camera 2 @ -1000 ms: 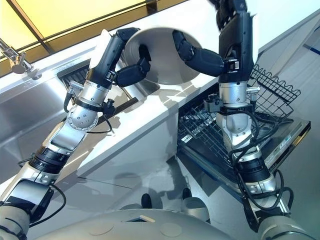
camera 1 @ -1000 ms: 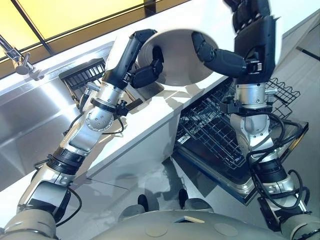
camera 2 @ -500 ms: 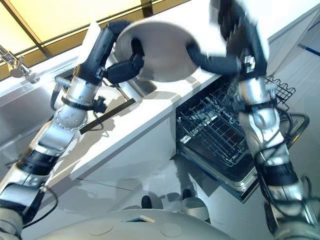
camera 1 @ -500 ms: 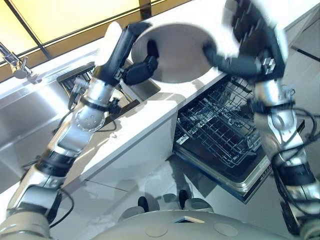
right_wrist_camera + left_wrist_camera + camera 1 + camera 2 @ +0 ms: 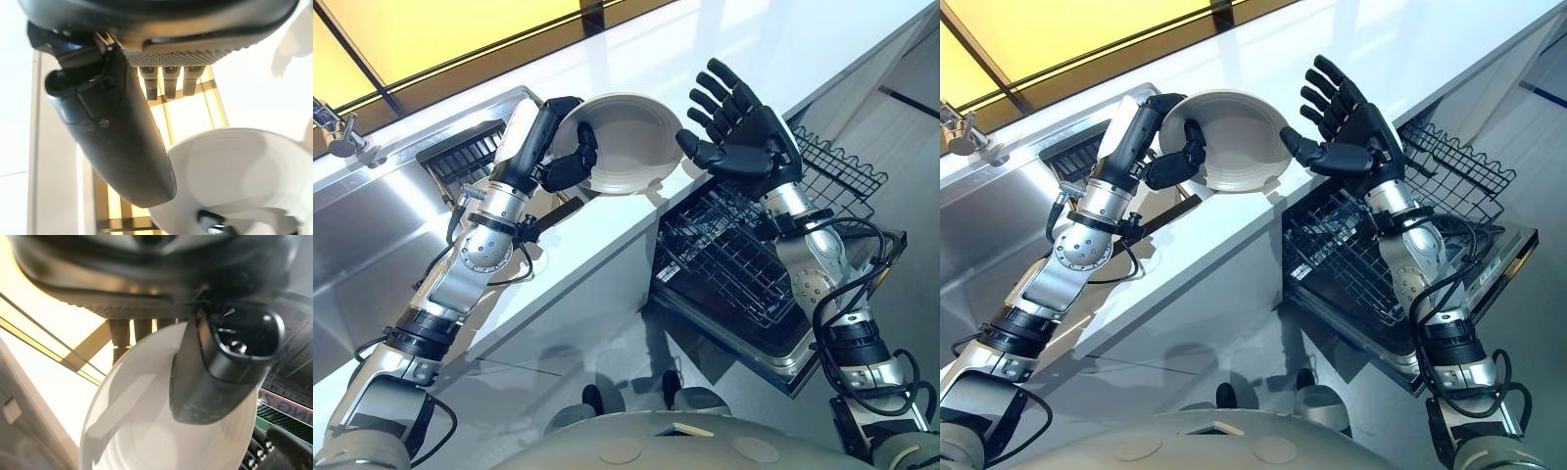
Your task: Pick up plates and place into dishwasher.
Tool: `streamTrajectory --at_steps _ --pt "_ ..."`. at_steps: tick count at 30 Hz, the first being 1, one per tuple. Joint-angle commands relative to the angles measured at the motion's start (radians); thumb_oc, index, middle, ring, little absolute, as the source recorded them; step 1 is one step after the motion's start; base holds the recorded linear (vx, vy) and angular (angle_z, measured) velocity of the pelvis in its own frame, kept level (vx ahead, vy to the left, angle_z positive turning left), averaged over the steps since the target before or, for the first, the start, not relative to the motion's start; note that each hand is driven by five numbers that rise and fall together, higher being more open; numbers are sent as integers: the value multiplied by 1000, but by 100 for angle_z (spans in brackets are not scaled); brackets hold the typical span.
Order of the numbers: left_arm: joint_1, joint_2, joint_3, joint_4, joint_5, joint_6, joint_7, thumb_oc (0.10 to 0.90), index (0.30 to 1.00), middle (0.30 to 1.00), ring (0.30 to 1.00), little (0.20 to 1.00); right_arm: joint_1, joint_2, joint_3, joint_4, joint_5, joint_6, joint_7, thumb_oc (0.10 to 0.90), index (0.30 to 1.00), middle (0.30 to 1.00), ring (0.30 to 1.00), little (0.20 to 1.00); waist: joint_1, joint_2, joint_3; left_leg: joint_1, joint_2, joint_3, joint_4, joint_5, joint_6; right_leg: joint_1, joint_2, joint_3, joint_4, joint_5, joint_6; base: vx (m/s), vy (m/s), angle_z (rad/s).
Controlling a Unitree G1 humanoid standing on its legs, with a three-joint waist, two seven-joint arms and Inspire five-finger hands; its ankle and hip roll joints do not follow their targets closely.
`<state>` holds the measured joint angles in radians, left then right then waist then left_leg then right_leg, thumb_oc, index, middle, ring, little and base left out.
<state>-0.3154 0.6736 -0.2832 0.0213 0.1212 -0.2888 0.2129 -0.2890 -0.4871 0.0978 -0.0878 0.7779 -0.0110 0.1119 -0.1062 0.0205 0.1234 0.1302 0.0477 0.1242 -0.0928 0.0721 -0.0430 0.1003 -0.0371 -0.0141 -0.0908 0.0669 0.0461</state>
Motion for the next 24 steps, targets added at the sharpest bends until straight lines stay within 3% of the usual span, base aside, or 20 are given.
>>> streamTrajectory --at_steps 1,6,14,24 --pt "-157 6 25 -4 17 -91 85 100 300 300 300 200 -115 28 -16 -82 101 -78 -10 800 900 900 900 900 1 -21 -94 2 -61 25 6 -88 54 -11 60 -63 43 -60 29 0 0 0" --pt "-148 4 19 0 16 -100 86 100 300 300 300 200 -117 65 -9 -105 201 -76 27 800 900 900 900 900 10 -24 -94 0 -62 21 6 -86 55 -10 58 -69 40 -58 28 0 0 0" --pt "-174 7 15 15 5 -112 83 100 300 300 300 200 -146 62 6 -144 173 -6 56 800 900 900 900 900 10 -26 -98 -5 -62 12 6 -82 54 -15 59 -61 47 -60 28 0 0 0" --pt "-218 12 -18 -17 -12 -102 67 100 300 300 300 200 -214 -12 95 -76 59 95 92 800 900 900 900 900 19 -37 -100 -8 -63 -9 6 -75 52 -16 61 -57 56 -65 23 1 -1 1"
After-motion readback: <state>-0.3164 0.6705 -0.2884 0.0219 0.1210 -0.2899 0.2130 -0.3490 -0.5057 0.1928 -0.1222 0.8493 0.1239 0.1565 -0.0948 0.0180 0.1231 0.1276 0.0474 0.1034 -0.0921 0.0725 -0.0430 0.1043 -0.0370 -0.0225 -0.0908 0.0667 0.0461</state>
